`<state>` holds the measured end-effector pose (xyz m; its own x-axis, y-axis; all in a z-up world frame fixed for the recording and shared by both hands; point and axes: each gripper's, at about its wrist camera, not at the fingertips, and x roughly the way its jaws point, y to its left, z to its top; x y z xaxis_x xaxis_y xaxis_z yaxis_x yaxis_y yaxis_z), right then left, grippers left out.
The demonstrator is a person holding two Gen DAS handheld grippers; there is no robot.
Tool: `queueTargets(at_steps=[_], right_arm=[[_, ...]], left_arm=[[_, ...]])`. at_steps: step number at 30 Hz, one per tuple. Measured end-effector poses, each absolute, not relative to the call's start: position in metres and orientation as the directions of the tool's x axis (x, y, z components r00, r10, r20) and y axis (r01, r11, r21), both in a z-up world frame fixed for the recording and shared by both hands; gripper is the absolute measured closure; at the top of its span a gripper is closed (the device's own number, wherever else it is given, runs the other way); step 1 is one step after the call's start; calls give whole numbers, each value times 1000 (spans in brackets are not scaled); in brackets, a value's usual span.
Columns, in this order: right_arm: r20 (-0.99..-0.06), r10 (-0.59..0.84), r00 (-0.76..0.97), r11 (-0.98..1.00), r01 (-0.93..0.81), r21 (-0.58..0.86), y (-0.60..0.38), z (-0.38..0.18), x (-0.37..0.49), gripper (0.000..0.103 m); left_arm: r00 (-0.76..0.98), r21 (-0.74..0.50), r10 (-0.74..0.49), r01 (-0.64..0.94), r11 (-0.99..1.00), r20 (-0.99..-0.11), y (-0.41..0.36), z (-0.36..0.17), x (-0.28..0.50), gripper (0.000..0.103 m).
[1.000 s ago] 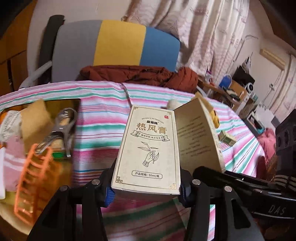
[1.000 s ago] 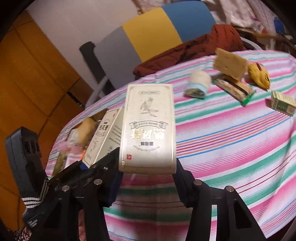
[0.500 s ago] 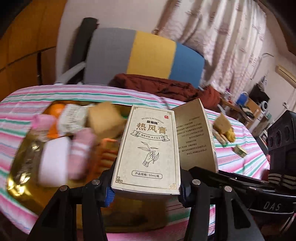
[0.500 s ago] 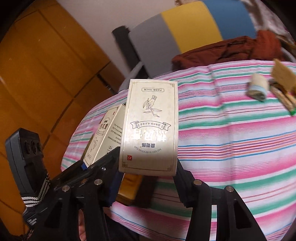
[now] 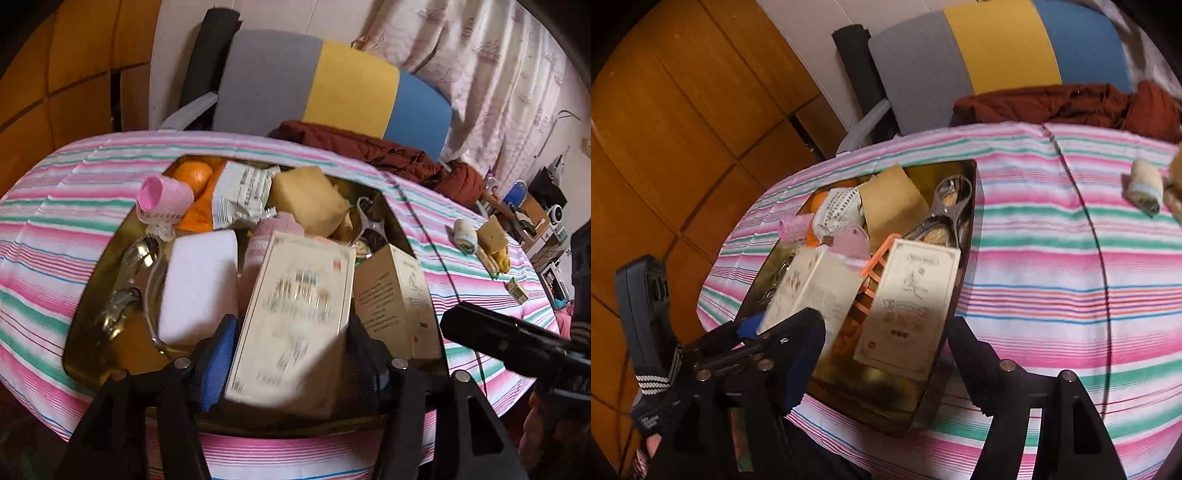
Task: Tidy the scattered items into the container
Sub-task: 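Carry the cream boxes over the gold tray with both grippers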
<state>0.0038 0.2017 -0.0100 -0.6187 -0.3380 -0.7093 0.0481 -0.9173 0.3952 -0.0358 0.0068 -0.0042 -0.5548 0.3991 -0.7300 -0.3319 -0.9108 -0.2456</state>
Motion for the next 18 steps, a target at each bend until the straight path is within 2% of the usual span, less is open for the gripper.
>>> queueTargets(at_steps=[1,3,4,5,7,12,16,18], right_arm=[[-708,-337,-621,-921,63,384,199,-7,5,35],[-711,-337,-617,-930,103,352,190,-4,4,49],[-719,-334,-610,-936,126,328,185,-4,3,61],[-728,-327,-602,-941,136,310,182,-6,1,67],[-749,-317,-582,-947,148,286,177,-12,-3,70],[-788,-300,-537,-953,140,267,172,-31,-18,71],[-783,-306,-541,-949,108,296,180,-37,-29,69],[-766,-316,-560,-945,109,310,183,-30,-26,69]], left_arm=[[-565,-248,408,-340,-907,-717,4,-1,-32,42],[-584,-249,418,-350,-903,-696,0,4,-29,42],[-591,-245,418,-353,-903,-690,-2,5,-29,42],[-595,-235,409,-350,-907,-692,-3,5,-30,42],[-599,-207,371,-326,-922,-709,-5,3,-34,47],[-610,-207,325,-257,-944,-723,-22,0,-41,52],[-612,-115,207,-187,-976,-763,-38,-8,-50,64],[-585,-151,223,-170,-974,-779,-48,-17,-52,68]])
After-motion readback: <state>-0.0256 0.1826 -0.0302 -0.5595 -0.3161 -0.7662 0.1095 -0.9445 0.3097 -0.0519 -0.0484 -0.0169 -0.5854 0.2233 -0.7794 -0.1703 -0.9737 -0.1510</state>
